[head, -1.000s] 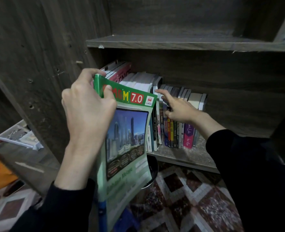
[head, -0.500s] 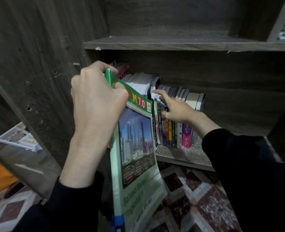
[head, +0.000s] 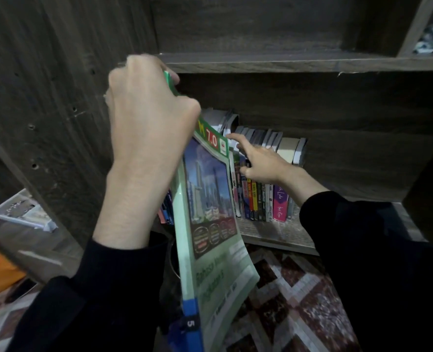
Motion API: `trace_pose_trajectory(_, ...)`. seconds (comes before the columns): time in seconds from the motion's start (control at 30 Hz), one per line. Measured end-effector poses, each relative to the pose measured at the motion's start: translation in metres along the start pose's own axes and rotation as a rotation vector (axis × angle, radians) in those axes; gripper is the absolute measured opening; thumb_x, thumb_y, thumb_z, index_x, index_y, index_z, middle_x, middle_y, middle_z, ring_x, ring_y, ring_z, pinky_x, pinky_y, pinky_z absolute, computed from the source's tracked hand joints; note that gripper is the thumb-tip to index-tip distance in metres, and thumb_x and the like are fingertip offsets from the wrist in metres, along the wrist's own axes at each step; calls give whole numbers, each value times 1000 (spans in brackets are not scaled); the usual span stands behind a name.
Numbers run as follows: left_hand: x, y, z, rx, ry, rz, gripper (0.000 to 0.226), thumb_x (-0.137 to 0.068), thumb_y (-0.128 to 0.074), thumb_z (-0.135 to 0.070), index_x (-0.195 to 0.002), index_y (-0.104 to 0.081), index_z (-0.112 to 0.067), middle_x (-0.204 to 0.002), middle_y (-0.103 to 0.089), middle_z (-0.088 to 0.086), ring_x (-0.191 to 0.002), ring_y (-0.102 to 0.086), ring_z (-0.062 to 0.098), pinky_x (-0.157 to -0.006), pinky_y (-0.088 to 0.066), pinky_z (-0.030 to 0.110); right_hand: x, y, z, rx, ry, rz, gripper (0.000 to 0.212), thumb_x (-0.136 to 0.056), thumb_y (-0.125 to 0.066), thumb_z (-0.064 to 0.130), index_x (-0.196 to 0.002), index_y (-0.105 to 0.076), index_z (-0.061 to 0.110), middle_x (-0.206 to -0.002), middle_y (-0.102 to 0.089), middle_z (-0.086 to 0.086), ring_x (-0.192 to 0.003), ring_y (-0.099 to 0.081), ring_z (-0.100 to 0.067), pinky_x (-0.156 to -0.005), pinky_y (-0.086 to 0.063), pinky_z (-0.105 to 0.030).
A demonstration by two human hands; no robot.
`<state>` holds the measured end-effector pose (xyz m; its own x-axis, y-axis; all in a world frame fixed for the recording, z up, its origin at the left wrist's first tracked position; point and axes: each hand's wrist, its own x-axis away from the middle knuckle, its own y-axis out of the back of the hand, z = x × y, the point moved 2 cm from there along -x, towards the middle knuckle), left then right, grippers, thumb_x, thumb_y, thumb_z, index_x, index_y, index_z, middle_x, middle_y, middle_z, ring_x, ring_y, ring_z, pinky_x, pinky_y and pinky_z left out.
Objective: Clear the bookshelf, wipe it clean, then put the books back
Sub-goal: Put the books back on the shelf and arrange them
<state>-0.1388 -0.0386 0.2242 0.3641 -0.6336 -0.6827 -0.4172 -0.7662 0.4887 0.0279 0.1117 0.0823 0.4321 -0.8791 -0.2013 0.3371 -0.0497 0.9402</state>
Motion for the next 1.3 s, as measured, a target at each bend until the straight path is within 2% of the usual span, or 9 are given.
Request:
trace_pose_trajectory(0.17,-9,-1,1,5,0,65,34,-72,-55,-9,-100,-72,-18,-102,-67,9,-102,-60,22,-80,-46,24,0,0,0,20,1,-9,81,-87,-53,12,-147,-5,38,-120,-61,-19,-62,-52,-16,-77,-35,-31)
trace_pose_trajectory(0.33,-8,-8,13,24,43,137,25,-74,-63,-9,-95,-73,-19,-94,-70,6,-98,-63,21,-84,-50,26,-4,4,-5,185,115,24,95,-84,-51,17,-144,14,51,-134,-52,-17,-56,-49,-16,-48,-30,-24)
trace_pose_trajectory(0.47,-4,-9,25,21,64,138,22,-76,-65,-10,-93,-73,-21,-83,-65,0,-95,-64,21,-78,-46,22,0,6,-7,93,86,7,84,-87,-51,17,-149,-1,43,-70,-55,-10,-45,-35,-15,-52,-32,-27)
trace_pose_trajectory(0.57,-1,-8,26,40,37,130,21,-78,-67,-13,-95,-73,-23,-85,-66,-1,-96,-63,23,-80,-47,25,-1,3,-8,65,76,-10,76,-86,-52,19,-145,-7,38,-101,-66,-24,-42,-39,-14,-47,-43,-28)
trace_pose_trajectory(0.63,-1,-7,26,74,25,135,20,-78,-68,-15,-94,-73,-25,-82,-64,-4,-91,-63,21,-79,-48,25,-2,2,-9,43,67,-4,73,-88,-53,21,-143,-9,38,-113,-63,-26,-46,-49,-17,-59,-54,-32)
trace_pose_trajectory(0.83,-10,-14,32,330,136,295,14,-68,-77,-20,-74,-71,-31,-79,-72,-3,-77,-71,17,-82,-57,39,2,5,-7,-2,72,-2,77,-89,-60,20,-147,-10,29,-85,-59,-2,-59,-57,-17,-63,-56,-35)
trace_pose_trajectory(1.0,-16,-23,46,332,244,324,14,-55,-73,-28,-66,-72,-36,-79,-73,1,-79,-71,21,-84,-57,43,3,5,-13,45,81,-6,74,-87,-55,16,-138,-8,40,-95,-66,-17,-58,-59,-26,-59,-55,-44)
trace_pose_trajectory(1.13,-16,-21,54,180,213,214,16,-73,-72,-17,-83,-71,-28,-88,-71,3,-89,-67,17,-82,-51,24,5,6,-16,67,74,1,78,-83,-51,9,-135,-5,43,-114,-62,-28,-47,-48,-21,-49,-47,-36)
trace_pose_trajectory(1.3,-13,-6,51,18,115,68,29,-77,-65,-10,-102,-73,-21,-96,-71,10,-98,-64,25,-86,-47,28,7,6,-16,43,63,-2,80,-82,-52,7,-141,-8,39,-118,-60,-26,-45,-40,-13,-48,-46,-31)
